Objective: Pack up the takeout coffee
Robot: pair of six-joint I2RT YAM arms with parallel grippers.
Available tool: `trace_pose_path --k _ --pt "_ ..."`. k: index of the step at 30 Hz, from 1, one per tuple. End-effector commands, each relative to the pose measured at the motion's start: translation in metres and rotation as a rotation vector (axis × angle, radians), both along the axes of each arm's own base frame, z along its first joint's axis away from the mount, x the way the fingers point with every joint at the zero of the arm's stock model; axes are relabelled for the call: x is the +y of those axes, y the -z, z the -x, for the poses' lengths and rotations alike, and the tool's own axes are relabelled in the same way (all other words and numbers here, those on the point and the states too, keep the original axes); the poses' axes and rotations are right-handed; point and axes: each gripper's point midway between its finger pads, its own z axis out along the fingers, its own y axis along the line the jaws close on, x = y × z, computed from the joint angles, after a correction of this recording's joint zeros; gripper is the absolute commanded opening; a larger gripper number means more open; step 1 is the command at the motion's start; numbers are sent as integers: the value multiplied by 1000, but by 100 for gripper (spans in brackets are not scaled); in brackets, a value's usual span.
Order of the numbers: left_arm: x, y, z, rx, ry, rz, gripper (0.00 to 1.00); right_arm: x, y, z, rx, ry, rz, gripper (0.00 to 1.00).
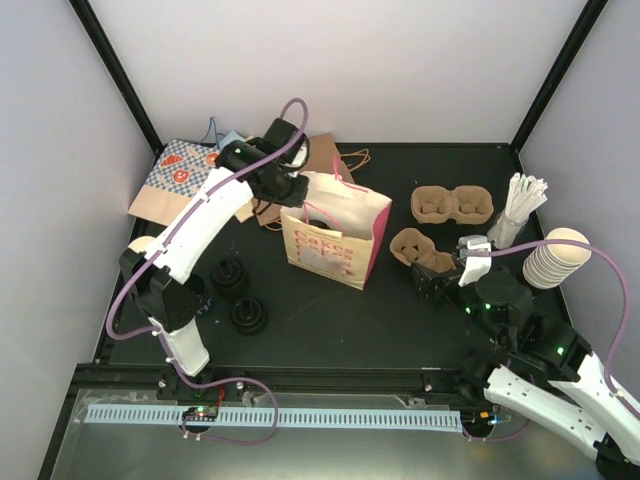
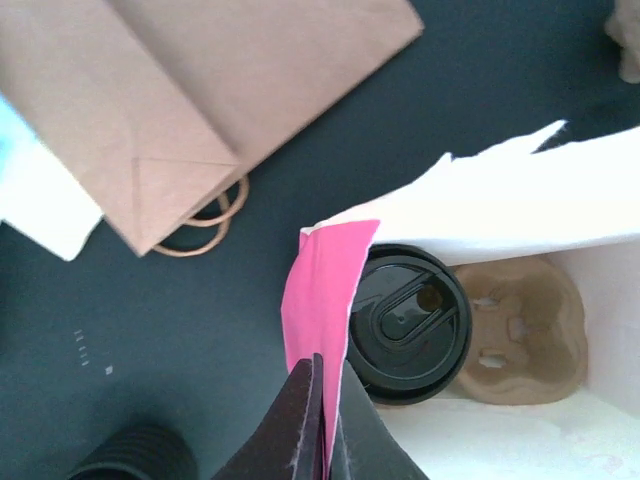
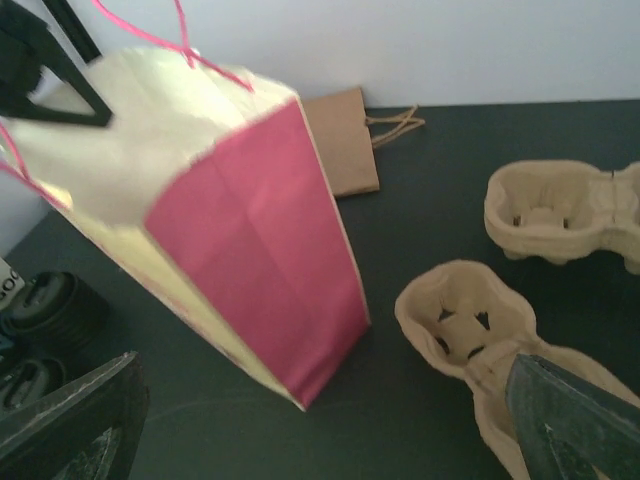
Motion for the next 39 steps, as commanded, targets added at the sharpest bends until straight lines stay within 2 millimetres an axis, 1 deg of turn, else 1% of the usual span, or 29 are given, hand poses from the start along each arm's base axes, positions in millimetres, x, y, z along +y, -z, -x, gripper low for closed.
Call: trace_pose_path --k 1,5,7,8,9,10,11,13,14,15,18,20,23,26,28,29,32,34,35,37,39 --pt "40 -19 -6 -23 -84 -15 2 -6 18 1 53 43 -19 100" --pt "41 -10 -19 -3 -91 48 2 0 19 -2 60 35 -32 100" --pt "39 -11 -25 -3 -95 65 2 5 23 -3 79 27 -28 100" --pt "40 -12 -27 -3 -99 68 4 6 24 -3 89 25 -30 100" --pt "40 -14 -27 -3 -102 75 15 8 25 -3 101 22 -29 100" --pt "40 -17 -25 -4 -102 83 30 9 27 -4 117 29 -36 100" --pt "40 -21 -23 -6 -100 91 43 8 33 -5 146 56 -35 100" --pt "43 -30 -13 -12 -101 107 63 0 35 -8 187 130 -39 100" --pt "46 -36 -6 -14 -103 111 68 -3 39 -8 206 151 -30 100" --pt "51 -43 3 -20 -106 111 72 -4 38 -7 214 152 -28 100" --pt "73 -63 30 -62 -141 97 85 -3 39 -4 226 147 -42 100" --pt "86 -67 52 -88 -144 95 97 -1 42 -3 217 123 -50 100" --pt "108 -66 82 -136 -175 91 99 11 46 0 199 56 -94 100" --pt "131 -58 118 -165 -230 112 99 21 55 -1 234 30 -92 100" --pt "138 -43 137 -158 -251 140 99 25 64 -3 268 33 -63 100" --pt "140 -29 145 -142 -257 149 99 27 70 -4 287 38 -43 100" --pt "140 -4 163 -116 -256 196 99 29 80 -8 326 63 -20 100" --pt "141 12 171 -95 -265 208 99 25 88 -9 357 109 -9 100" --pt "143 20 175 -85 -278 215 99 18 92 -12 371 168 -14 100" --pt "140 33 182 -69 -272 249 99 2 102 -14 406 293 -4 100" --pt "136 43 186 -66 -269 286 99 -6 108 -14 434 364 19 100"
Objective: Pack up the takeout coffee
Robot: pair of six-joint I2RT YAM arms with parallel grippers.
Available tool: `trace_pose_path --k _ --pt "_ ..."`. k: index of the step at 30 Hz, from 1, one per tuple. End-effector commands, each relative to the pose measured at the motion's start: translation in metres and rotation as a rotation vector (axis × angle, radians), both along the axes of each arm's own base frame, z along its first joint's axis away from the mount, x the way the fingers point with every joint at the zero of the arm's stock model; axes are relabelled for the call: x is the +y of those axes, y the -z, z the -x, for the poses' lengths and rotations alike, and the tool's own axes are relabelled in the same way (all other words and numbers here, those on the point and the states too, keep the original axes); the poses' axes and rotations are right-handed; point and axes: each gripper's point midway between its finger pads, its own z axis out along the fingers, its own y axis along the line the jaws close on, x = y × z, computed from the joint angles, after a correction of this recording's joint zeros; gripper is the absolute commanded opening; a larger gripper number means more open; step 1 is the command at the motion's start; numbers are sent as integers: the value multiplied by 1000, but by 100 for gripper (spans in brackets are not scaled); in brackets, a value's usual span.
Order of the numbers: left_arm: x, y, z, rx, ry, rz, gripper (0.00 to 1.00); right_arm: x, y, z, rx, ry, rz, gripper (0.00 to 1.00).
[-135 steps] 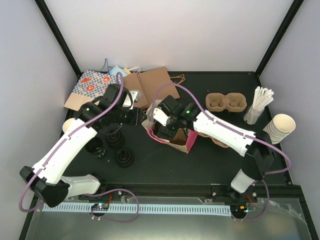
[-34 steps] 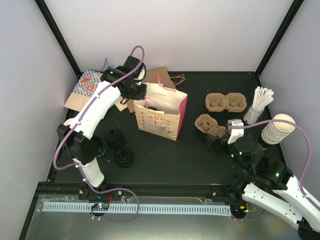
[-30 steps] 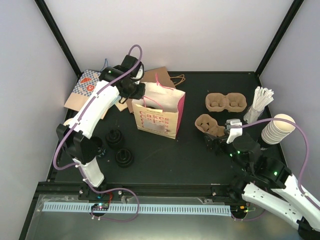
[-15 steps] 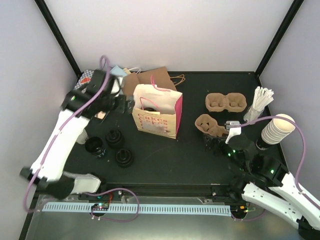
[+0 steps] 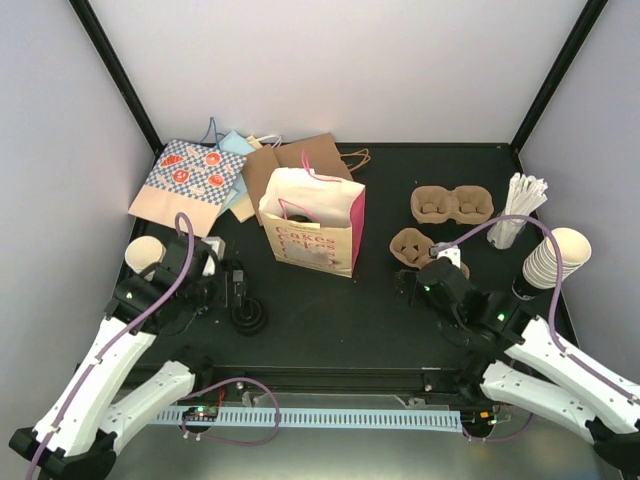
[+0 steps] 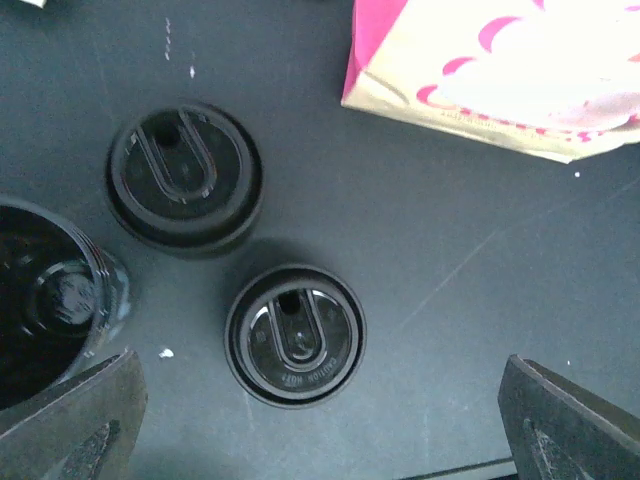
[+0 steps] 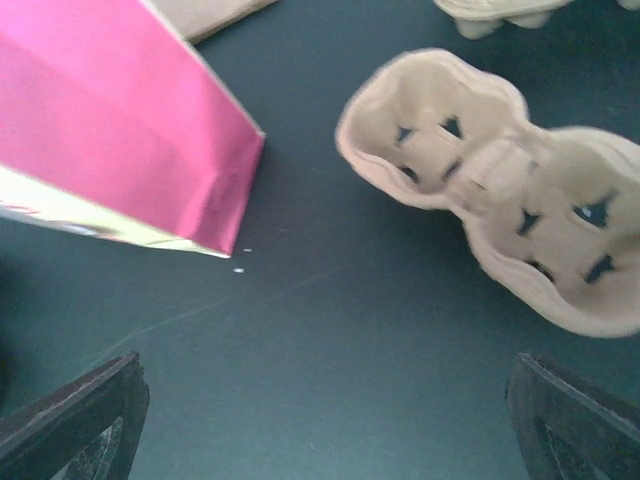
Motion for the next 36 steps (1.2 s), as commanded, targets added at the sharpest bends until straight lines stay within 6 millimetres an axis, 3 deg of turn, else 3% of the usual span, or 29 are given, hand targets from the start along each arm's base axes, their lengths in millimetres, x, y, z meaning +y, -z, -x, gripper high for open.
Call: trace_pose_path --k 1,6,11,20,27,30,36 --pt "-11 4 3 -53 -14 135 99 -26 13 -3 63 202 52 100" --pt "-15 14 4 -90 -25 202 99 -15 21 -5 138 127 182 100" --pt "-20 16 1 -132 -19 249 99 -24 23 -9 164 155 305 100" --pt "-31 -11 -7 -207 26 306 99 -13 -14 -22 92 144 263 100" --pt "-33 -34 -15 -286 76 273 99 -35 -46 -28 14 233 255 100" --pt "-29 -48 -22 -347 94 217 99 -44 -52 -31 -1 256 268 100" --pt "-32 -57 -32 -433 171 143 99 -65 -59 -41 -37 325 260 100"
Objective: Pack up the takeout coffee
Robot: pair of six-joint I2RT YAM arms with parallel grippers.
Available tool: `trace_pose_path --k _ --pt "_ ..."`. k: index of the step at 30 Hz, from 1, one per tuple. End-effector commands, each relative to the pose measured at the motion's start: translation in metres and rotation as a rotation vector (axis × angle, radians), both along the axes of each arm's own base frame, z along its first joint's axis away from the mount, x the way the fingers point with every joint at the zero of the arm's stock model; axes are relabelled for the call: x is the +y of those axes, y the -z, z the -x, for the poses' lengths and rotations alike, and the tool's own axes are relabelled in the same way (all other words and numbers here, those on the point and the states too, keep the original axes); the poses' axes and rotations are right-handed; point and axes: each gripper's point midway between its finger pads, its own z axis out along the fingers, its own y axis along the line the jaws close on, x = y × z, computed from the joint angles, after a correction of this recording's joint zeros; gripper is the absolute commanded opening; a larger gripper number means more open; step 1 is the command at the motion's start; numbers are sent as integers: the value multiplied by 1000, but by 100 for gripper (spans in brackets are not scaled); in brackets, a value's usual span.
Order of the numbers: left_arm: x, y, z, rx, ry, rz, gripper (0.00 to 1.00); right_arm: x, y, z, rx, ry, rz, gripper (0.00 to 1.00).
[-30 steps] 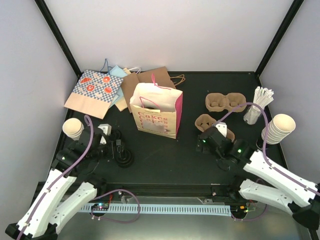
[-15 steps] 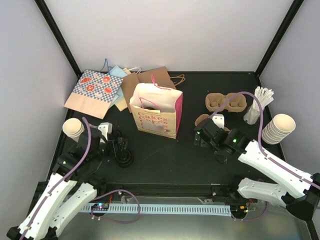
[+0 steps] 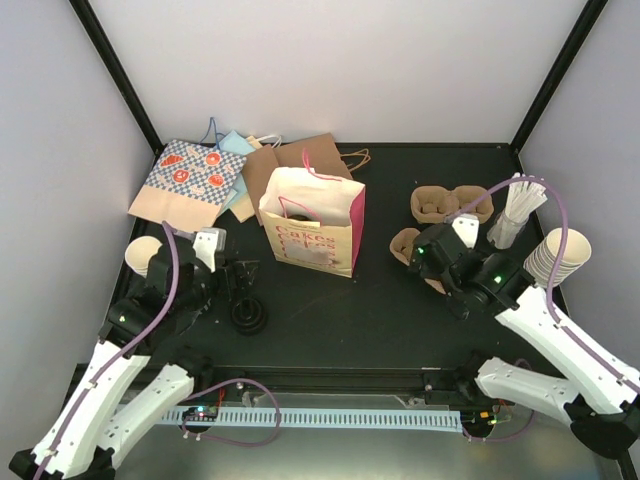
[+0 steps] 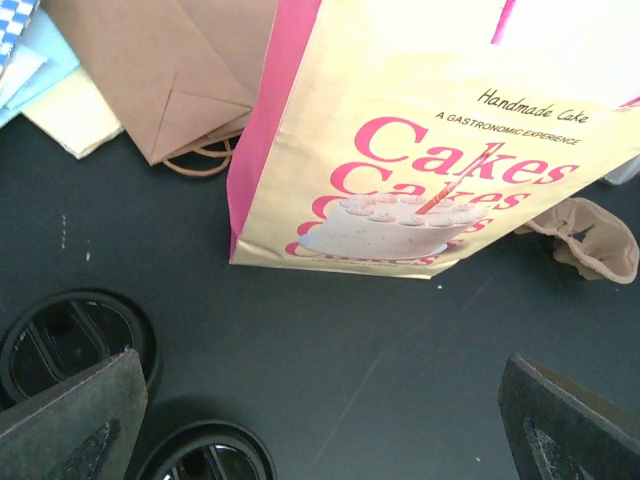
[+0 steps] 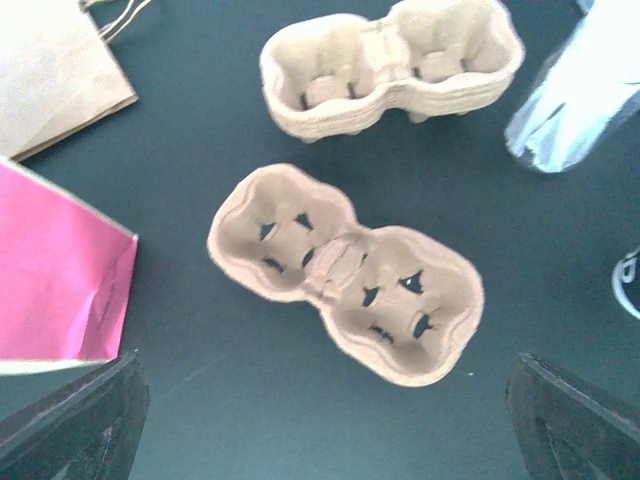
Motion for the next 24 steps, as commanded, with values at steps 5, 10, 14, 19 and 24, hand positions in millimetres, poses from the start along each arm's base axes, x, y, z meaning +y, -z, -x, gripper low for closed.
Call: trace_pose_path --k 5,10,14,19,24 --pt "1 -21 -21 -184 50 -124 99 -40 -16 -26 -84 133 71 100" --pt "-7 -5 -25 -186 89 -133 99 -55 -18 -39 -136 197 118 100" --pt "-7 1 -29 -174 90 -151 99 -66 -23 -48 -133 235 134 100" --pt "-5 -1 -28 -169 81 -154 99 -82 -42 -59 -124 274 141 100" --pt "-4 -3 -26 -181 73 -141 99 -104 -60 -62 -89 317 97 100"
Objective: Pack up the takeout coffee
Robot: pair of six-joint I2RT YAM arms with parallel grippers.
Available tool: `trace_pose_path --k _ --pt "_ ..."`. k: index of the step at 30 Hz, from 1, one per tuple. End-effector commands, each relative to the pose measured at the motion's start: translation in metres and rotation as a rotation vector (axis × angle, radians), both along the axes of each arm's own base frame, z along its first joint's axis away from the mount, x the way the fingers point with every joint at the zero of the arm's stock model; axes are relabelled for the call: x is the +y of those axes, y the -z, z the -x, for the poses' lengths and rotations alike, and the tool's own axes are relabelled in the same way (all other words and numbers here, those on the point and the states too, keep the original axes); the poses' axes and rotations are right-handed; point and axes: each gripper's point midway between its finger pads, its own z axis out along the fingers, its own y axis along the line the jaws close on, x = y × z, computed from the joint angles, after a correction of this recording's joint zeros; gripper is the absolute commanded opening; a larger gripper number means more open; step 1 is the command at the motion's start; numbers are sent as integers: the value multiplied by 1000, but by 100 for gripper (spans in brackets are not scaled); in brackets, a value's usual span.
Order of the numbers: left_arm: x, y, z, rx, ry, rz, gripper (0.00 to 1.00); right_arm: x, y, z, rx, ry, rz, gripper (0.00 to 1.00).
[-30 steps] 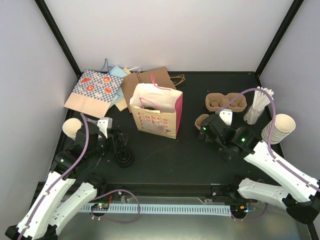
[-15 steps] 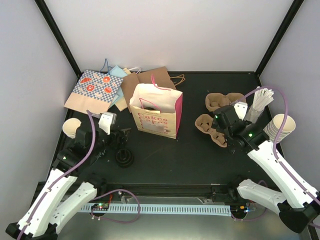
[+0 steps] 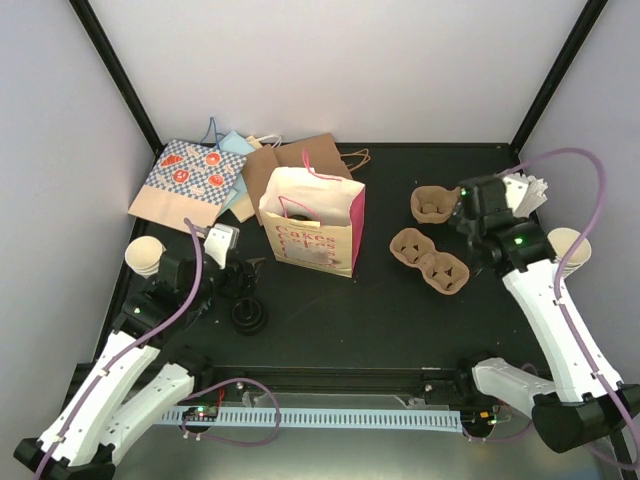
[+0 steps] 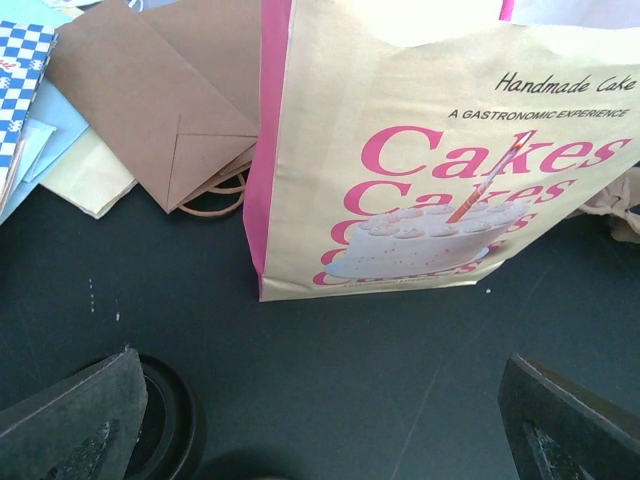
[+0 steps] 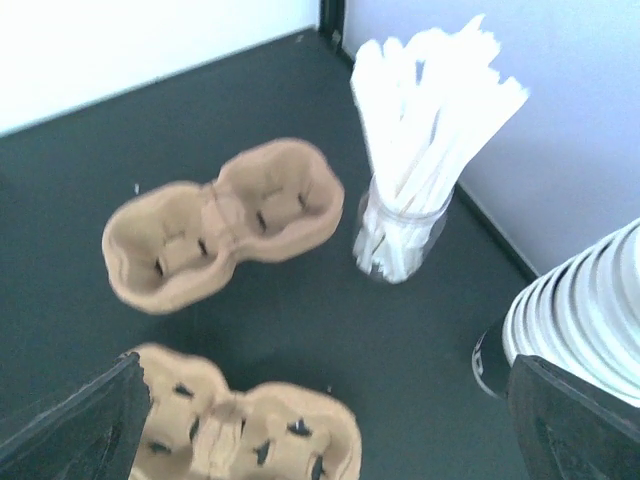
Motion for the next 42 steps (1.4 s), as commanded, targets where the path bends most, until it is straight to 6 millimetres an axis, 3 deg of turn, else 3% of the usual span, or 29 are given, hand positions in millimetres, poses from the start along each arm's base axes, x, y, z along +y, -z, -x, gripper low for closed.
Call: trace_pose_path --k 1,6,11,15,18,23,27,33,37,42 --pt "3 -15 -2 -59 -11 16 99 -21 -23 -2 6 43 -34 100" --pt "-5 -23 2 -83 38 46 99 -52 -38 14 -2 147 -91 100" --pt "-26 -59 7 -201 135 187 99 -87 -77 33 -48 251 -101 100" --pt "-41 -78 8 -304 205 307 99 -99 -89 33 -36 304 -107 91" --pt "-49 -93 8 -386 255 348 99 -106 -82 28 -11 319 -160 85" --pt "-69 -119 8 -542 385 354 99 -114 -41 23 73 355 -286 82" --pt "-98 -125 16 -675 579 283 99 -108 -23 23 69 346 -325 81" --pt "-142 -123 45 -997 953 70 99 -112 -17 32 70 367 -296 82" --pt "-156 -140 14 -944 841 102 99 -113 -20 37 61 370 -281 83" --pt "-192 -139 -4 -873 943 38 99 -115 -33 47 12 385 -252 83"
